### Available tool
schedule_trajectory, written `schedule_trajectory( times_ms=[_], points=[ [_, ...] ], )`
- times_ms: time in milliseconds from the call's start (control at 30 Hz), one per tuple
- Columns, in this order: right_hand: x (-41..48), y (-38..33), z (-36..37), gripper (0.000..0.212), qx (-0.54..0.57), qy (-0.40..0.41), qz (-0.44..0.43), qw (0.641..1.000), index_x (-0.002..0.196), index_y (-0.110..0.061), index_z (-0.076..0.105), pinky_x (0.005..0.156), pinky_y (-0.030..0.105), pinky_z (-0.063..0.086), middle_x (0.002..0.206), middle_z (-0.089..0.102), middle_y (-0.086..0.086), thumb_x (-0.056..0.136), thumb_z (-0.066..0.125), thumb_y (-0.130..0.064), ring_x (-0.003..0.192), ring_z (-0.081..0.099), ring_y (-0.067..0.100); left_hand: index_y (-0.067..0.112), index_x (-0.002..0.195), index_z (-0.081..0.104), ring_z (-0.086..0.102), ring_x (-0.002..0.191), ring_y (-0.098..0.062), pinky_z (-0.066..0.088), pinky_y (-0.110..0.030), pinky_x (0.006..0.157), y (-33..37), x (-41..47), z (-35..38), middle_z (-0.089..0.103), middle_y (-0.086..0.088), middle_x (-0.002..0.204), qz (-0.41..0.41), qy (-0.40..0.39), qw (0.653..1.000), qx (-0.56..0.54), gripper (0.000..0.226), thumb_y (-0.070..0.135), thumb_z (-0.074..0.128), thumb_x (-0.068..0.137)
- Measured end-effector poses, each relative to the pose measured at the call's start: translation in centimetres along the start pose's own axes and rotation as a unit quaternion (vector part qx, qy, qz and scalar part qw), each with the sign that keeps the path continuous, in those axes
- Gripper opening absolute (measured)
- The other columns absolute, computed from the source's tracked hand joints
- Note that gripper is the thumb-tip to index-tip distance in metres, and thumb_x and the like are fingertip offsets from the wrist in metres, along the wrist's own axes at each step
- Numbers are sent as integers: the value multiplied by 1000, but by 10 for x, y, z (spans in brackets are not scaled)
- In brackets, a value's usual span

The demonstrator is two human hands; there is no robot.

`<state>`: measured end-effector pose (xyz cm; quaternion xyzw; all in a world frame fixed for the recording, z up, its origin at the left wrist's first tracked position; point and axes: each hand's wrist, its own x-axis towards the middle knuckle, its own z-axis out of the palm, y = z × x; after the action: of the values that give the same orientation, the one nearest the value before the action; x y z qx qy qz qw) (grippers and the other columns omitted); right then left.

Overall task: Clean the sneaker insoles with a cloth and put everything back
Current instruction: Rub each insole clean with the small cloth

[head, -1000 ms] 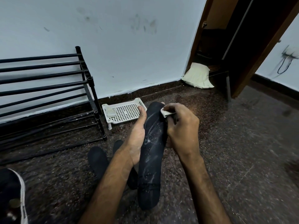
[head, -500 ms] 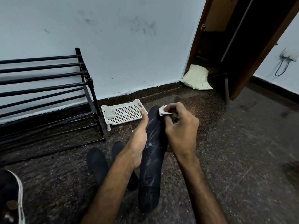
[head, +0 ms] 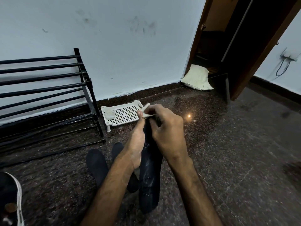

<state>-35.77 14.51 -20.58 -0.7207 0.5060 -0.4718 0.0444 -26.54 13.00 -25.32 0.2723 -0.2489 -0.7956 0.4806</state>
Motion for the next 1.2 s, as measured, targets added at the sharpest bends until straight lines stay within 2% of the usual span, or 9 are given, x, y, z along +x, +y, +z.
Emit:
schedule_trajectory(
  times_ms=[33, 200, 367, 433, 567, 767, 933, 1133, 1200],
  points=[
    [0, 1, 1, 25, -2, -3, -4, 1000, 103, -11, 69, 85, 29, 57, 100, 72, -1, 83, 70, 3, 89, 67, 10, 17, 128, 66, 63, 119, -25, 46, -40, 101, 1, 0, -1, 65, -11, 130, 1, -3, 1000, -14, 73, 73, 36, 92],
    [-2, 19, -11, 24, -30, 70, 91, 993, 103, -14, 70, 84, 20, 56, 99, 72, -4, 83, 72, 0, 86, 66, 3, 12, 109, 71, 71, 76, -23, 59, -30, 63, -1, 2, -2, 73, -11, 89, -10, -45, 999, -10, 74, 71, 30, 91],
    [-1, -3, 3, 25, 45, 19, 35, 998, 103, -11, 71, 81, 10, 53, 98, 73, -3, 82, 72, 4, 84, 66, 1, 15, 130, 65, 60, 123, -24, 44, -39, 105, -4, 4, -5, 60, -13, 137, -7, 0, 1000, -8, 71, 70, 40, 93],
    [2, 3, 0, 25, 35, 22, 42, 998, 103, -11, 71, 80, 7, 51, 97, 73, -4, 82, 73, 2, 83, 65, 0, 14, 126, 67, 64, 117, -25, 50, -39, 99, -2, 3, -4, 65, -13, 129, -8, -12, 1000, -25, 72, 70, 38, 93],
    [2, 19, -11, 24, -5, 66, 111, 992, 101, -12, 70, 79, 2, 48, 96, 73, -3, 82, 73, 2, 81, 65, 2, 11, 114, 69, 73, 83, -25, 59, -33, 65, -4, 2, -1, 74, -13, 95, -17, -47, 999, -20, 74, 70, 30, 91],
    [2, 3, 1, 25, 51, -19, 51, 997, 98, -15, 70, 80, 14, 55, 94, 72, -7, 81, 73, 4, 83, 67, 1, 14, 126, 67, 61, 121, -26, 46, -40, 102, -2, 4, -7, 64, -11, 131, 1, 1, 1000, -15, 71, 71, 40, 93],
    [3, 23, -15, 21, -16, 27, 118, 993, 96, -16, 70, 79, 15, 55, 93, 72, -5, 82, 74, -1, 82, 66, 3, 12, 103, 76, 66, 74, -28, 59, -39, 64, 2, 4, -8, 69, -15, 91, 6, -22, 1000, 0, 76, 72, 31, 91],
    [2, 3, 1, 22, -18, -16, 16, 1000, 99, -13, 70, 82, 29, 58, 95, 72, -3, 82, 70, 2, 86, 67, 11, 18, 114, 74, 66, 112, -30, 49, -46, 99, -2, 1, -5, 70, -15, 117, 18, 26, 999, 32, 70, 73, 41, 87],
    [3, 8, -2, 23, -43, -19, 15, 999, 101, -14, 71, 85, 26, 57, 96, 73, -3, 83, 71, 1, 86, 67, 9, 15, 116, 73, 69, 104, -29, 52, -45, 92, 3, 0, -5, 71, -16, 113, 24, 19, 999, 23, 72, 72, 38, 88]
  ],
)
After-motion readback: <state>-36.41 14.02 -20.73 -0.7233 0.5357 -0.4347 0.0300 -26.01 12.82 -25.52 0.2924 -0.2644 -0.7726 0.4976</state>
